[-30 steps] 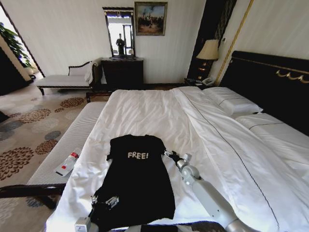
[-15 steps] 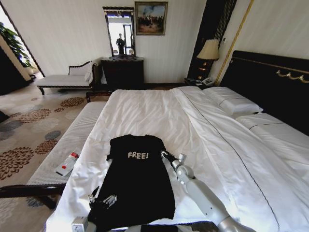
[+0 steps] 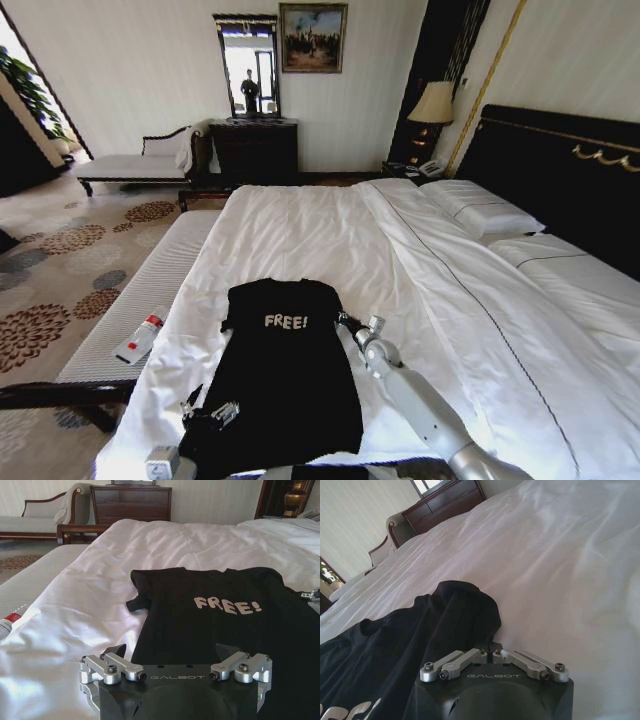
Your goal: Fold the clothes on the bed.
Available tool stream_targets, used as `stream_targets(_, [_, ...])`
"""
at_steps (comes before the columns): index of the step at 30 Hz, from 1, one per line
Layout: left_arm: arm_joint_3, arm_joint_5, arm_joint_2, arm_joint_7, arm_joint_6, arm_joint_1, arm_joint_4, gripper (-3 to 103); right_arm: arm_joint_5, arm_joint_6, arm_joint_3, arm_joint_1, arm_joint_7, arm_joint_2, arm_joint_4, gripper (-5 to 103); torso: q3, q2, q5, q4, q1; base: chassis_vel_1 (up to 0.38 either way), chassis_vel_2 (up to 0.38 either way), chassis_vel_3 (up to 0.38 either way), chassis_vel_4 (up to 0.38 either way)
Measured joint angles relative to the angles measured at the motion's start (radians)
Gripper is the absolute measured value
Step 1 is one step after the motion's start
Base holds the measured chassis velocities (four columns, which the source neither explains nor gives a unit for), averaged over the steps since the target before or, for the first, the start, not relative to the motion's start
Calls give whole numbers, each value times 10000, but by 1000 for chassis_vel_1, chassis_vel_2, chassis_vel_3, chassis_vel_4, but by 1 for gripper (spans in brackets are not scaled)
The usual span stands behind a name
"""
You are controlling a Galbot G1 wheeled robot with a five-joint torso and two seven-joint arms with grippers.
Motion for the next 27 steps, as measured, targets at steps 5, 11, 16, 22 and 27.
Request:
stream_targets(5, [-60,-11,-5,24,-31,6,21,100,-1598,445,21,135,225,-74,-75,0,0,0,0,0,1,0,0,0,0])
stream_targets(11, [-82,-28,-9,40,-46,-25,48,100,-2719,528,211,369,742,-9,-421,0,0,0,1,0,0,0,0,0,0])
stream_targets(16, [-147,-80,-17,45,-60,-20,33,100,-2920,506,293,466,953,-33,-450,0,0,0,0,0,2,0,0,0,0])
stream_targets(22, [-253,-132,-36,85,-157,41,50,100,-3585,412,428,280,1148,-169,-60,0,0,-1,0,1,1,0,0,0,0])
stream_targets(27, [-263,-145,-55,86,-185,48,54,100,-3798,256,446,61,1173,-280,269,0,0,-1,0,0,1,0,0,0,0])
